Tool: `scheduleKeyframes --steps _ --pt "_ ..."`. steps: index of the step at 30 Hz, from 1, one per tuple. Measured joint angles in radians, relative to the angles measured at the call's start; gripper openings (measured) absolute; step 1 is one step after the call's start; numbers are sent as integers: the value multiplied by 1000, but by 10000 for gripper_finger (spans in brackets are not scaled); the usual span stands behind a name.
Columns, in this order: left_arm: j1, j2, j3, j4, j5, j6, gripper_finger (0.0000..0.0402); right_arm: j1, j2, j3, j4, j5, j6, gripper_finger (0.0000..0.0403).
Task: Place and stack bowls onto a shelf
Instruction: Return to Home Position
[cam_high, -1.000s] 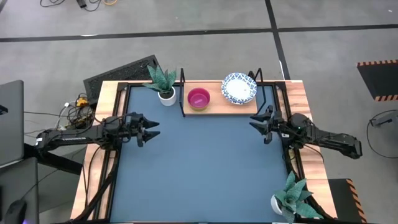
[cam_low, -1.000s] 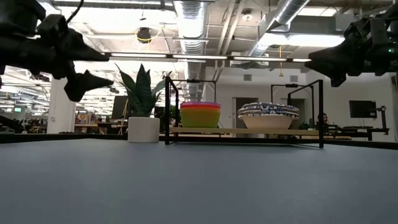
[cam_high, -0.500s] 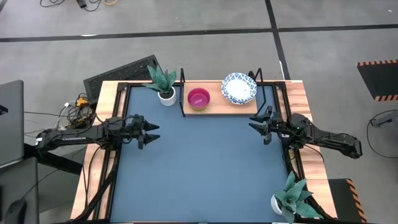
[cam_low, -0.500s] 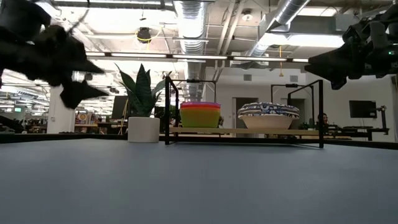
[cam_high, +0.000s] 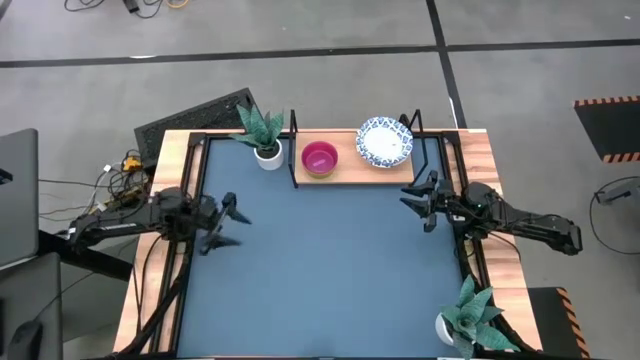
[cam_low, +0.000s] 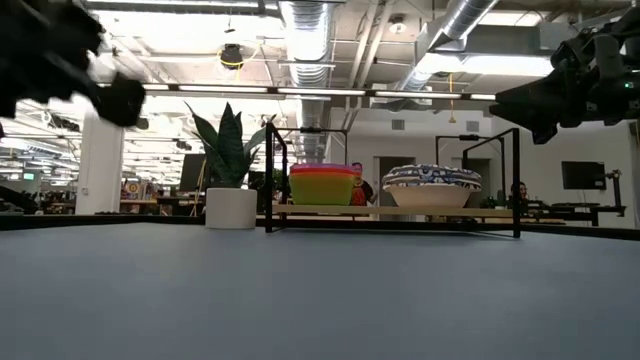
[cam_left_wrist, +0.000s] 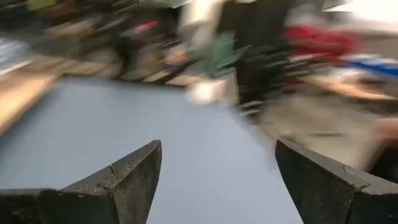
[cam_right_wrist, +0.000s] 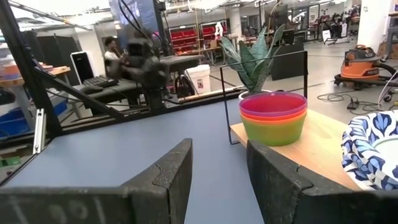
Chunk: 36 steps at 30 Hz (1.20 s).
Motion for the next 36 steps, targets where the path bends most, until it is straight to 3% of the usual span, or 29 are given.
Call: scheduleKeyframes --steps 2,5,14,36 --pt "1 4 0 -30 -129 35 300 0 1 0 5 -1 0 177" --pt "0 6 -1 -17 -229 85 300 0 2 0 5 -1 0 177" --pt "0 3 -2 -52 -378 74 300 0 2 0 6 -1 -2 177" --pt "0 3 -4 -53 -394 75 300 0 2 -1 7 -2 -2 177"
